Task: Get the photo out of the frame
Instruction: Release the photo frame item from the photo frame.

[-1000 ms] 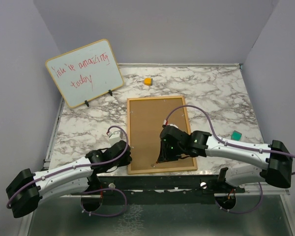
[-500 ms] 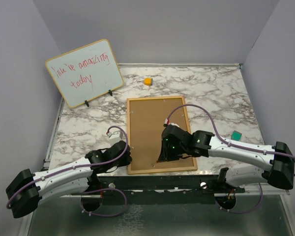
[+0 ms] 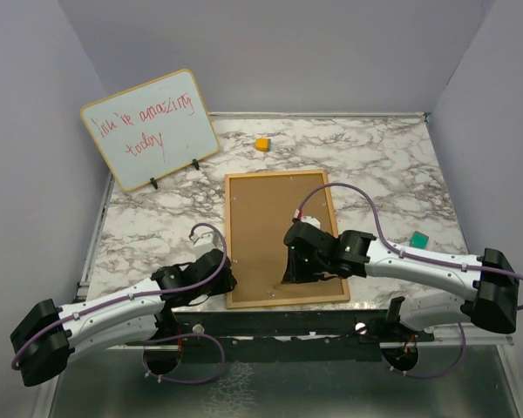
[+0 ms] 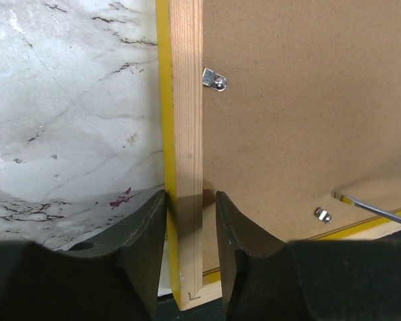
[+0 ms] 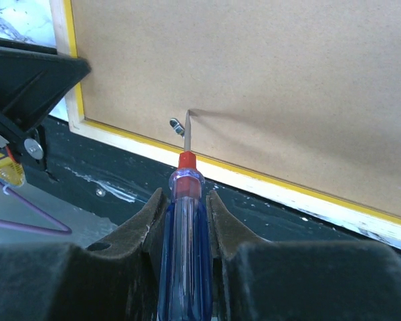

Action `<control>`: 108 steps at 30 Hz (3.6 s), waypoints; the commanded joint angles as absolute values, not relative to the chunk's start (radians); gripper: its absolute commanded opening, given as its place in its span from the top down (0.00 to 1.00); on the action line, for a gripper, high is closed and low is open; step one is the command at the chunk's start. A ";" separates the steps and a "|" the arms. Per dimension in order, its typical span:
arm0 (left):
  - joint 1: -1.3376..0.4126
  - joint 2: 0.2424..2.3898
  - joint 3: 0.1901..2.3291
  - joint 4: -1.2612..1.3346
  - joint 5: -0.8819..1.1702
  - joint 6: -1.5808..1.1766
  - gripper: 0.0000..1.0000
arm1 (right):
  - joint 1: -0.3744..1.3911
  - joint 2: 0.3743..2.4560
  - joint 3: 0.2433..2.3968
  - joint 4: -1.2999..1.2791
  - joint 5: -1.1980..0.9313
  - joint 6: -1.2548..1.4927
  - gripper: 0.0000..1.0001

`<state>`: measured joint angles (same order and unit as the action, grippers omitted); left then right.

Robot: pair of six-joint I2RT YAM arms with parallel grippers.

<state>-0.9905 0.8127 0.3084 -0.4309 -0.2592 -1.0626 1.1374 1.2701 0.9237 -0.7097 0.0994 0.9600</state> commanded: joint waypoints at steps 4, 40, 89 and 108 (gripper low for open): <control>-0.996 0.820 0.300 -0.468 -0.231 -1.066 0.66 | 1.141 1.309 0.934 -0.641 0.028 0.934 1.00; -0.996 0.796 0.293 -0.458 -0.256 -1.094 0.46 | 1.141 1.199 0.961 -0.727 0.163 1.017 1.00; -1.151 0.983 0.490 -0.443 -0.436 -1.089 0.01 | 1.141 0.838 0.706 -0.778 0.364 1.372 0.99; -0.484 1.407 1.010 -0.591 0.068 -0.497 0.01 | 1.141 0.742 0.717 -0.816 0.403 1.423 0.99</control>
<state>-0.5556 1.2926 0.9703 -0.5259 -0.0898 -0.6174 1.1378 0.7773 0.7105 -0.7830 0.3561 1.4387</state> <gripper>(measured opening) 0.990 0.242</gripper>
